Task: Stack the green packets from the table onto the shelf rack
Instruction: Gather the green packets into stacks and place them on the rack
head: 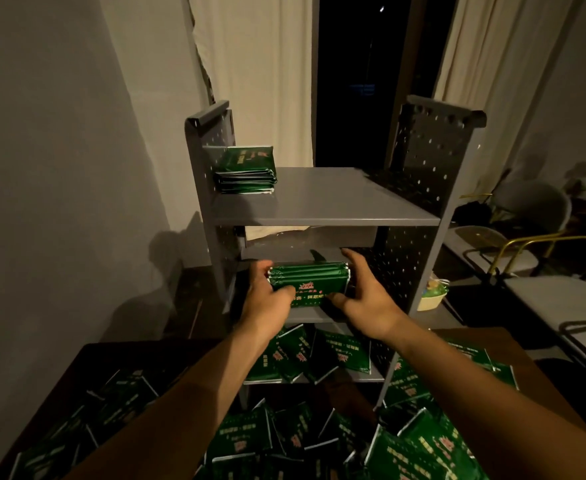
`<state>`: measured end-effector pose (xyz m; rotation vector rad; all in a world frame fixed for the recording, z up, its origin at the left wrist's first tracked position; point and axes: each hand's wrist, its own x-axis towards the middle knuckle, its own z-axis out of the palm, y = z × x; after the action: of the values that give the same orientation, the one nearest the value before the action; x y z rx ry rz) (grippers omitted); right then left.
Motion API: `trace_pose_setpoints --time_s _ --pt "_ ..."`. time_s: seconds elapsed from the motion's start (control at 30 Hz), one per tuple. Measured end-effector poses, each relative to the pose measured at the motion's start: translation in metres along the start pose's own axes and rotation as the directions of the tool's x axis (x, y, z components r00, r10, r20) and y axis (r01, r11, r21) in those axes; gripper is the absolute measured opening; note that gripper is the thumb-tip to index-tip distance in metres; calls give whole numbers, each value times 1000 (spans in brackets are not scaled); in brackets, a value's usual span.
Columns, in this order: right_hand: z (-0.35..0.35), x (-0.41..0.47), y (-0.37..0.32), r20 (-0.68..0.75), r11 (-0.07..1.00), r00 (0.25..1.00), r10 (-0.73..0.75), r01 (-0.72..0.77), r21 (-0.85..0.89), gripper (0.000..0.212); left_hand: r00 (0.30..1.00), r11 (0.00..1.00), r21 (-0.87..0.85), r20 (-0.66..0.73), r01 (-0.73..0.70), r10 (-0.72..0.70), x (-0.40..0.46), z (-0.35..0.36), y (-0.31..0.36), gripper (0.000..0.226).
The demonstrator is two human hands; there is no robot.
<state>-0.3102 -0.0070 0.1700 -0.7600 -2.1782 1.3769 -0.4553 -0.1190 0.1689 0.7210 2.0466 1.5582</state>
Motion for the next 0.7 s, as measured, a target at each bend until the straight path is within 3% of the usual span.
trace_pose_setpoints --time_s 0.13,0.23,0.3,0.4,0.5,0.57,0.63,0.7 --pt "1 1 -6 22 988 995 -101 103 -111 81 999 996 87 42 23 -27 2 4 2 66" --pt "-3 2 -9 43 932 981 -190 194 -306 44 999 994 107 32 14 -17 2 5 5 64" --pt "-8 1 -14 85 881 973 -213 229 -415 30 1000 993 120 23 -18 15 -1 5 8 64" --pt "-17 0 -29 136 874 981 -139 186 -449 35 996 986 139 16 -88 86 -5 6 12 47" --pt "-18 6 -34 95 969 995 43 -19 -245 42 976 960 213 -77 -182 202 -16 5 19 43" --pt "-11 13 -35 -19 966 967 252 -251 56 39 916 887 359 -163 -290 366 -29 4 18 49" --pt "0 20 -39 -42 867 903 428 -397 303 40 854 771 486 -90 -411 512 -45 2 9 41" --pt "13 25 -42 -53 840 876 479 -441 315 34 789 616 586 66 -526 611 -58 0 -3 27"
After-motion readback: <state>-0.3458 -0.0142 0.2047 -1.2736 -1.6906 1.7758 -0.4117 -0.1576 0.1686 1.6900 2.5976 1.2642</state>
